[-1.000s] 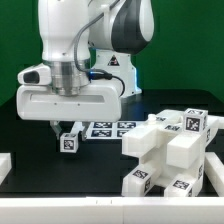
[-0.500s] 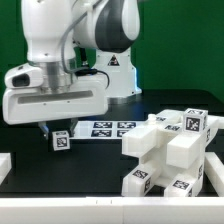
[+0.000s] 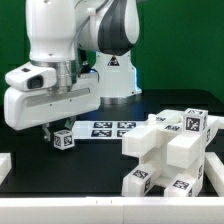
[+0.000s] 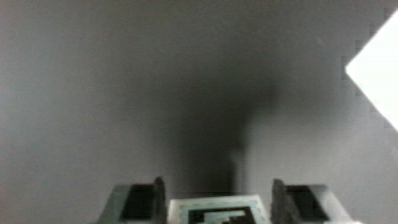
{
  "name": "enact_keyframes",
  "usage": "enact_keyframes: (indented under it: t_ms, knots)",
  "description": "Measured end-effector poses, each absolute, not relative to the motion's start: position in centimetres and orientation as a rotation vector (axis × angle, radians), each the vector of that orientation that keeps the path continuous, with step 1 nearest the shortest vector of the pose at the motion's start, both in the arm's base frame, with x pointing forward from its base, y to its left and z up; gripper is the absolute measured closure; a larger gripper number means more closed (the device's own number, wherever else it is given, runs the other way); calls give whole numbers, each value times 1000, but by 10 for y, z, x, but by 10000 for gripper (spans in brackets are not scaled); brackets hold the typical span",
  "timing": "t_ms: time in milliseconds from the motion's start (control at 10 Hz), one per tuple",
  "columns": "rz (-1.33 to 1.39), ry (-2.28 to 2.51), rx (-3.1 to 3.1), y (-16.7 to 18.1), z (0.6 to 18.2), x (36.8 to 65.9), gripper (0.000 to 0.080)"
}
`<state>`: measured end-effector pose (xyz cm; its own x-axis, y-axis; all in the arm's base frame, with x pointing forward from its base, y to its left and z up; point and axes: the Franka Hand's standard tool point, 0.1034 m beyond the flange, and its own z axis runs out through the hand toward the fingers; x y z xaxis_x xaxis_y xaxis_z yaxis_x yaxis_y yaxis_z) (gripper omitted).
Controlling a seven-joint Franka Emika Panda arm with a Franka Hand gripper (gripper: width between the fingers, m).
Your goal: Assemble chair
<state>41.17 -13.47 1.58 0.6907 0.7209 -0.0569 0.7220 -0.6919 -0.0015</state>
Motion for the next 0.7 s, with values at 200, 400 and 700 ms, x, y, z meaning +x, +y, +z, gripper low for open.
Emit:
enact_keyframes:
  t_ms: [200,400,700]
  knots:
    - [-114,1548,2711,-129,10,407,517]
    - [-132,1663,2638,-132,10,406,517]
    - [-133,1630,2658,-133,9,406,344]
